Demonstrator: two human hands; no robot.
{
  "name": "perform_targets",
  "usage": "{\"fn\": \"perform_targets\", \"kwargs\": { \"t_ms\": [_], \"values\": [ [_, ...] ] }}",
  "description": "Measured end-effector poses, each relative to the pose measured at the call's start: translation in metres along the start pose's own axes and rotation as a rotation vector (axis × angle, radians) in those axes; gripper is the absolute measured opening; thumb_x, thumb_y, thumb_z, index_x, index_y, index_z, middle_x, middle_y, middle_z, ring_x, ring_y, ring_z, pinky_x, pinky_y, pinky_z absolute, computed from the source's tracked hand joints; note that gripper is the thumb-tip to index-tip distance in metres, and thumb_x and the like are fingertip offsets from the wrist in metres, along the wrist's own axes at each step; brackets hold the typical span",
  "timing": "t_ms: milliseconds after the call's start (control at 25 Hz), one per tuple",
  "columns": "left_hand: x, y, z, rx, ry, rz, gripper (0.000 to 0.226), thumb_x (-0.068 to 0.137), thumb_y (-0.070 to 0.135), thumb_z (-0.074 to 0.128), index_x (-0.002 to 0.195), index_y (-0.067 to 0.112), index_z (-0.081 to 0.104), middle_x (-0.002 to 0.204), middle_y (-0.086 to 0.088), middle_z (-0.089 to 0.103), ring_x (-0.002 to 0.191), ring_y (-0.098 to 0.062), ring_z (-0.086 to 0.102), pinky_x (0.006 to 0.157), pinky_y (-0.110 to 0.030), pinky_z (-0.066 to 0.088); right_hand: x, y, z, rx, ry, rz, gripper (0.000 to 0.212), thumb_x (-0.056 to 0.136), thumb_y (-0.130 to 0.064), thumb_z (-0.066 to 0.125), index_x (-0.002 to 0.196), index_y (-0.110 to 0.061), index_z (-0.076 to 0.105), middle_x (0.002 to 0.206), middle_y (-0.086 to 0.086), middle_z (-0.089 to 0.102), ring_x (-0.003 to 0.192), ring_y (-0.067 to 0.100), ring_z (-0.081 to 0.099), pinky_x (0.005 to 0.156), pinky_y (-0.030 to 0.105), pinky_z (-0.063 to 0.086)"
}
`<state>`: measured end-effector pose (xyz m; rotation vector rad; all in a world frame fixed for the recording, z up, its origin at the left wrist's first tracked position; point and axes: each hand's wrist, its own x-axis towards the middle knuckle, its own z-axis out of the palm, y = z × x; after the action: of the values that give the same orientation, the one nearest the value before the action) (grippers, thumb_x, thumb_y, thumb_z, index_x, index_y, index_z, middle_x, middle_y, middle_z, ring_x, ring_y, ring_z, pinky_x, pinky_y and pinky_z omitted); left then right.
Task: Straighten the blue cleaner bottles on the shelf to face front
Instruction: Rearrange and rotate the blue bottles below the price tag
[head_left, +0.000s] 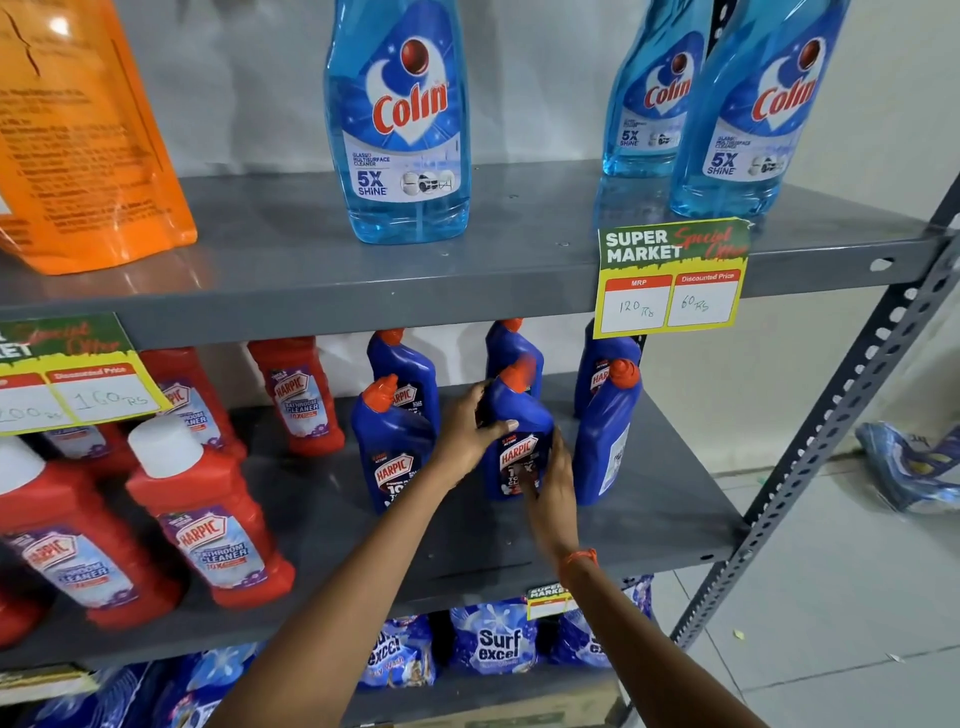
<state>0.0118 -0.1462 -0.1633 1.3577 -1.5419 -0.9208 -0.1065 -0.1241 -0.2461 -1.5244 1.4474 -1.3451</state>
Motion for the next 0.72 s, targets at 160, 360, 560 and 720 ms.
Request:
{"fn": "perform_targets", "kwargs": {
  "t_ms": [160, 360, 560, 720],
  "values": [
    [-0.006, 0.001, 0.005, 0.221, 0.04, 0.015, 0.076, 0.083, 0.02, 0.066, 0.143, 0.014, 0.02, 0.145, -0.013, 0.042, 0.13, -0.029, 0.044, 0.104, -0.041, 0.041, -0.006, -0.008, -0.005, 0.014, 0.042, -0.07, 0.06, 0.089, -0.001, 0.052, 0.142, -0.009, 0.024, 0.145, 0.009, 0.038, 0.13, 0.009, 0.034, 0.107, 0.02, 0.027],
    [-0.018, 0.03, 0.034, 0.516, 0.251, 0.268, 0.079, 0.09, 0.027, 0.054, 0.145, 0.011, 0.0, 0.158, -0.011, 0.007, 0.145, -0.026, 0.011, 0.113, -0.038, 0.024, -0.001, -0.022, -0.041, 0.026, 0.159, -0.294, 0.048, 0.092, -0.007, 0.047, 0.138, -0.008, 0.033, 0.141, -0.002, 0.037, 0.133, 0.009, 0.034, 0.112, 0.017, 0.028],
    [-0.011, 0.048, 0.093, 0.493, 0.289, 0.39, 0.054, 0.091, 0.02, 0.054, 0.139, 0.008, 0.033, 0.145, -0.015, 0.042, 0.134, -0.024, 0.04, 0.105, -0.024, 0.033, 0.025, -0.001, -0.093, 0.097, 0.196, -0.295, 0.044, 0.092, -0.021, 0.045, 0.134, -0.011, 0.037, 0.14, 0.007, 0.039, 0.132, 0.015, 0.035, 0.11, 0.021, 0.03],
    [0.003, 0.036, 0.126, 0.489, 0.161, 0.043, 0.045, 0.079, 0.028, 0.069, 0.115, 0.006, 0.052, 0.115, -0.017, 0.063, 0.106, -0.033, 0.059, 0.085, -0.041, 0.047, 0.043, 0.049, -0.112, 0.082, -0.026, -0.028, 0.059, 0.084, -0.024, 0.051, 0.137, -0.007, 0.032, 0.141, 0.018, 0.038, 0.13, 0.027, 0.037, 0.105, 0.03, 0.03]
  ]
}}
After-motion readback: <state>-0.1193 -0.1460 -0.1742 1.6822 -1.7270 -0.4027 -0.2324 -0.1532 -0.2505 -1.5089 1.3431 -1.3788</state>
